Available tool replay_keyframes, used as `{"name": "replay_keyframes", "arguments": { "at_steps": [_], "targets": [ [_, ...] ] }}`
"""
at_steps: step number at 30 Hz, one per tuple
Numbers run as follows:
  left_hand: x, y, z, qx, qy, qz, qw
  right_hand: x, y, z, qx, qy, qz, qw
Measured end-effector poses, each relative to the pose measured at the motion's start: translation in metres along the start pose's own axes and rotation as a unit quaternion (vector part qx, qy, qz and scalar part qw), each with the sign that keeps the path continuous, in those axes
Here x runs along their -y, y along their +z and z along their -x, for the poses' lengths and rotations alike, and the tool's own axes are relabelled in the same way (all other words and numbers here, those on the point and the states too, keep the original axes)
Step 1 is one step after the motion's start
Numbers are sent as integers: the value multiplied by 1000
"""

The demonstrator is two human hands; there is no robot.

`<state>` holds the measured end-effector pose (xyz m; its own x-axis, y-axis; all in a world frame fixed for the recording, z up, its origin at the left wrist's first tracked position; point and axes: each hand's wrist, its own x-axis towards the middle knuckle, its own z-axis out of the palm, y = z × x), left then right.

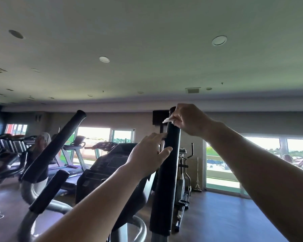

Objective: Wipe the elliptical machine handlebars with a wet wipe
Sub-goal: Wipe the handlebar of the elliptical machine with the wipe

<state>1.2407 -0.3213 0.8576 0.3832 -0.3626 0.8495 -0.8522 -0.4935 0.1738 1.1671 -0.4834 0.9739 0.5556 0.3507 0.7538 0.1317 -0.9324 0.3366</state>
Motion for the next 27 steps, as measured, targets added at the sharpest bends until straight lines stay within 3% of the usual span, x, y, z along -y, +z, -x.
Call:
{"name": "replay_keyframes", "arguments": {
  "at_steps": [3, 9, 13, 17, 23, 27],
  "targets": [
    [3, -1, 4, 10, 2, 11, 1000, 2, -11, 3, 55, 3, -31, 998],
    [8, -2, 11, 31, 2, 21, 999, -1, -18, -36, 14, 58, 34, 998],
    [12, 1, 16, 31, -2, 50, 998, 22, -9, -20, 36, 19, 62, 997],
    [13, 3, 20, 39, 1, 71, 997, 33, -19, -3, 111, 0, 56, 992],
    [14, 4, 19, 49, 0, 75, 996, 16, -22, -40, 27, 105, 47, 993],
    [15, 4, 23, 52, -7, 76, 996, 34, -9, -13, 42, 68, 28, 996]
  ]
}}
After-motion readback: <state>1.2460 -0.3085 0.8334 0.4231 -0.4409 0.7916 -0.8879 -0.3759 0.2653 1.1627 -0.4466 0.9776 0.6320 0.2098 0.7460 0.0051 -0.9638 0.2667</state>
